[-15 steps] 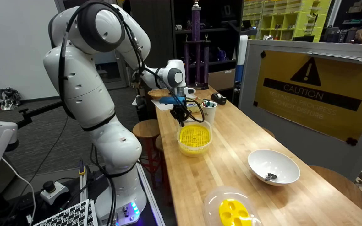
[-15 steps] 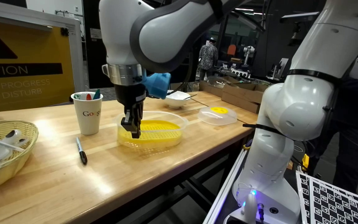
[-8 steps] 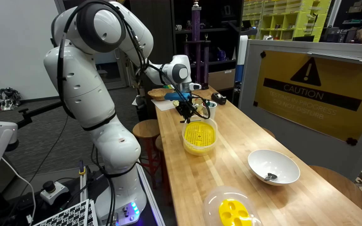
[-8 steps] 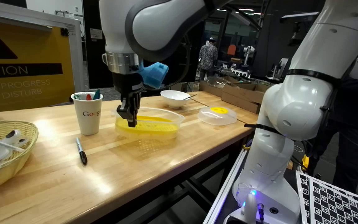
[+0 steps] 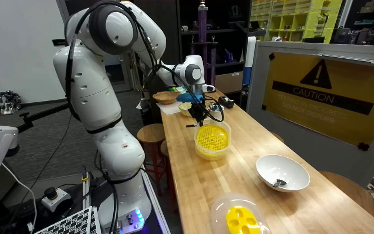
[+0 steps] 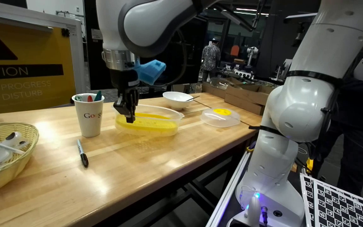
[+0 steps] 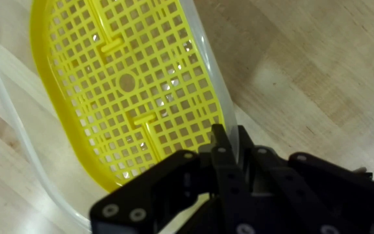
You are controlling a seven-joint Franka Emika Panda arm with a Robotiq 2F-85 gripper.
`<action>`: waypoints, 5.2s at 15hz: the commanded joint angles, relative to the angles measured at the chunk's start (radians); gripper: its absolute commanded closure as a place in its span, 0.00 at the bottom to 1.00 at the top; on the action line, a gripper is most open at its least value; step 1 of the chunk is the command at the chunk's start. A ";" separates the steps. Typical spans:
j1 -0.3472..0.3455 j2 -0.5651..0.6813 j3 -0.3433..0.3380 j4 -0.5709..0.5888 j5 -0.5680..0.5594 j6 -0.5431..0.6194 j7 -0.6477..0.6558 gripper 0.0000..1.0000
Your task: Move the lunchbox forward
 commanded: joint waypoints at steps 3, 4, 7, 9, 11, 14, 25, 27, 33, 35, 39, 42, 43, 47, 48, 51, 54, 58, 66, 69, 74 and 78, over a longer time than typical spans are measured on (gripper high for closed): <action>-0.006 0.072 -0.020 0.136 -0.030 -0.064 0.024 0.98; -0.005 0.076 -0.021 0.158 -0.029 -0.073 0.024 0.98; 0.000 0.094 -0.022 0.223 -0.029 -0.096 0.026 0.98; 0.003 0.104 -0.021 0.255 -0.030 -0.111 0.026 0.98; 0.004 0.115 -0.020 0.276 -0.033 -0.119 0.029 0.98; 0.000 0.138 -0.028 0.307 -0.015 -0.138 0.039 0.98; -0.042 0.216 -0.108 0.393 -0.006 -0.175 0.076 0.98; -0.041 0.231 -0.114 0.424 -0.010 -0.189 0.080 0.98; -0.031 0.286 -0.118 0.513 -0.014 -0.221 0.093 0.98; -0.028 0.316 -0.119 0.546 -0.016 -0.231 0.102 0.98; -0.022 0.386 -0.124 0.613 -0.012 -0.254 0.110 0.98; -0.017 0.434 -0.129 0.666 -0.015 -0.275 0.119 0.98; -0.014 0.447 -0.130 0.682 -0.015 -0.280 0.122 0.98; -0.008 0.488 -0.136 0.736 -0.014 -0.302 0.123 0.98; -0.006 0.495 -0.137 0.746 -0.013 -0.308 0.123 0.65; -0.003 0.507 -0.138 0.771 -0.009 -0.321 0.125 0.54; -0.002 0.514 -0.139 0.788 -0.007 -0.326 0.125 0.35; 0.000 0.518 -0.140 0.800 -0.005 -0.329 0.131 0.08; -0.009 0.519 -0.153 0.817 0.014 -0.336 0.156 0.00; -0.005 0.521 -0.157 0.822 0.014 -0.334 0.175 0.00; -0.004 0.522 -0.157 0.828 0.023 -0.322 0.209 0.00; -0.036 0.439 -0.169 0.739 0.035 -0.309 0.190 0.00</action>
